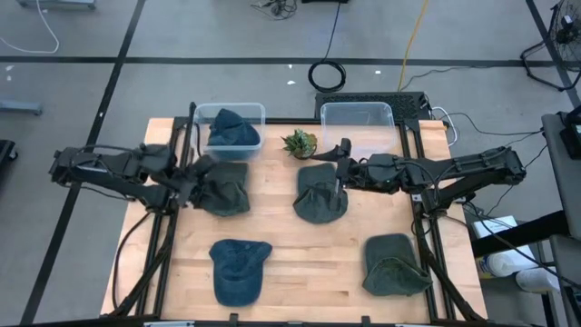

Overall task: Pick & Place hat
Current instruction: Put the blue cap into the left transparent bin

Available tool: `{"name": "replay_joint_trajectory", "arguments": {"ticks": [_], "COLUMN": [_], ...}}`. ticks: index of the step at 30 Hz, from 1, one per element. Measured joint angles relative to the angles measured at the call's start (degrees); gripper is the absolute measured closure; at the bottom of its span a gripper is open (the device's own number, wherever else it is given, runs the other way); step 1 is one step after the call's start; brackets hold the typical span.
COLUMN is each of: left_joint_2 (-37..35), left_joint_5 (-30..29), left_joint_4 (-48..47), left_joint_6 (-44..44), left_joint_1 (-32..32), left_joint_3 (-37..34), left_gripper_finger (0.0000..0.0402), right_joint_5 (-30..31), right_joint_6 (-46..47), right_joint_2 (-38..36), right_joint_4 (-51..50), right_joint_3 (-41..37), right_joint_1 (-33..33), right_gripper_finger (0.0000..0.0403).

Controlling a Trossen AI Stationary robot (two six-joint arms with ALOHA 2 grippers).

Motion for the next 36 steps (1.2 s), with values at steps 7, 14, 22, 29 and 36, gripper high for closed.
{"name": "replay_joint_trajectory", "arguments": {"ticks": [7,14,22,29,36], "left_joint_2": [0.4,3.2,9.0,17.1,22.9], "left_joint_5": [0.3,-1.4,3.7,15.5,23.6], "left_joint_4": [-10.9,-11.4,-11.6,-11.6,-15.0], "left_joint_6": [-9.1,-18.5,-22.3,-21.2,-20.5], "left_joint_1": [-7.1,-12.3,-14.9,-18.0,-19.9], "left_joint_3": [0.0,0.0,0.0,0.0,0.0], "left_gripper_finger": [0.0183,0.0186,0.0185,0.0124,0.0091], "right_joint_5": [0.0,0.0,0.0,0.0,0.0], "right_joint_6": [-0.6,-0.5,-2.2,-3.4,-3.4], "right_joint_2": [0.0,0.0,0.0,0.0,0.0], "right_joint_4": [0.5,0.5,0.5,0.5,0.5], "right_joint_3": [0.0,0.0,0.0,0.0,0.0], "right_joint_1": [0.0,0.0,-0.1,-0.2,-0.6], "right_gripper_finger": [0.0046,0.0046,0.0046,0.0046,0.0046]}}
